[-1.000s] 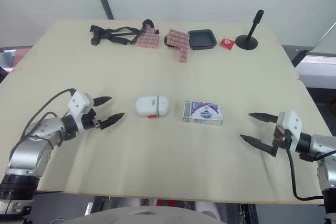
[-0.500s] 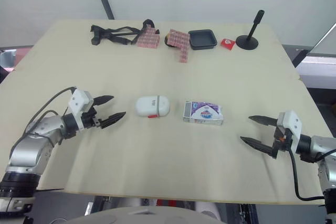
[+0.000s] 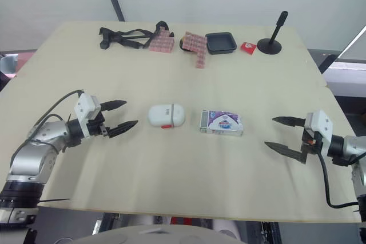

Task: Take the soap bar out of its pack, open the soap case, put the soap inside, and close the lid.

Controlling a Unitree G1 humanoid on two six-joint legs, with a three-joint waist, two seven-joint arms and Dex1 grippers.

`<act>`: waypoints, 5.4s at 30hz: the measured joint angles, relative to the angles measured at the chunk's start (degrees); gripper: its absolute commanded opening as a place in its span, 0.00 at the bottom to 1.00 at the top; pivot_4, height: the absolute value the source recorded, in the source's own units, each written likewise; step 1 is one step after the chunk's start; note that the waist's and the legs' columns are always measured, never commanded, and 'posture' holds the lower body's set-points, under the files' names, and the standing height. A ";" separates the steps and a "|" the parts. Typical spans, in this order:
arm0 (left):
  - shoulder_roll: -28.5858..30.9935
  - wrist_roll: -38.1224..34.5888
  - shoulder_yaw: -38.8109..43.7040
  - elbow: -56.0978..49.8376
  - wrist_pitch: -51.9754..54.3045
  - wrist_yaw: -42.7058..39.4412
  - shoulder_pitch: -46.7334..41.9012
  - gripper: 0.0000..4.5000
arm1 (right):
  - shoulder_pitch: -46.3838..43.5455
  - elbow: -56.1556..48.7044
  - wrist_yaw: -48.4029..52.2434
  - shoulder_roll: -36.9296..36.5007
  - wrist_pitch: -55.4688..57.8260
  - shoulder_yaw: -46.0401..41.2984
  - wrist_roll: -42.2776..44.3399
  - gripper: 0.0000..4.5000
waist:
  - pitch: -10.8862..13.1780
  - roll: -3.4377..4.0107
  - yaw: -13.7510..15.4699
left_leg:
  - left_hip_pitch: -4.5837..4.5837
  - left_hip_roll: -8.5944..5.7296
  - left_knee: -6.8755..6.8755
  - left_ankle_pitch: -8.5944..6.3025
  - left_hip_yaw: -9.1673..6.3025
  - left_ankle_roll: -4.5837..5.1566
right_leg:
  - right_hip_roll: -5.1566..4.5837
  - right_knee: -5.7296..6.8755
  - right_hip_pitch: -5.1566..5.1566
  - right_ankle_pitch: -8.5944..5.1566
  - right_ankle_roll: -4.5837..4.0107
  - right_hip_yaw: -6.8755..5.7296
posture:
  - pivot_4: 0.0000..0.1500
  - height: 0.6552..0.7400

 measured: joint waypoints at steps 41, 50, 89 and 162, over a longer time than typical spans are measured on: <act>-3.84 -2.10 -9.25 -18.98 -0.21 2.90 13.04 0.99 | -23.97 10.30 3.50 5.27 -0.89 20.61 -12.83 1.00 | 0.01 0.00 0.21 | -0.42 0.11 0.48 0.00 0.02 0.00 | 0.09 0.45 -0.42 0.00 -0.01 0.01 | 1.00 1.00; -4.14 -2.45 -10.17 -19.87 0.15 3.89 13.21 0.99 | -24.03 12.94 3.48 6.16 -3.68 20.93 -14.18 1.00 | 0.01 0.00 0.20 | -0.44 0.12 0.51 0.00 0.03 0.00 | 0.09 0.49 -0.44 0.00 -0.01 0.01 | 1.00 1.00; -5.01 -1.73 -11.23 -17.69 -3.51 4.18 15.14 1.00 | -27.54 18.52 3.94 8.65 -9.56 21.38 -14.80 0.21 | -0.01 -0.02 -0.03 | -0.51 0.19 0.88 0.00 0.06 0.01 | 0.09 0.94 -0.58 -0.01 -0.03 0.03 | 1.00 1.00; -3.44 -2.90 -11.09 -19.66 1.11 3.56 12.65 1.00 | 0.41 -33.82 -61.45 16.43 52.25 -13.90 -6.84 0.21 | -0.06 0.12 0.43 | -0.31 0.15 0.36 0.12 0.16 -0.19 | 0.11 0.44 -0.67 0.00 0.00 0.14 | 1.00 1.00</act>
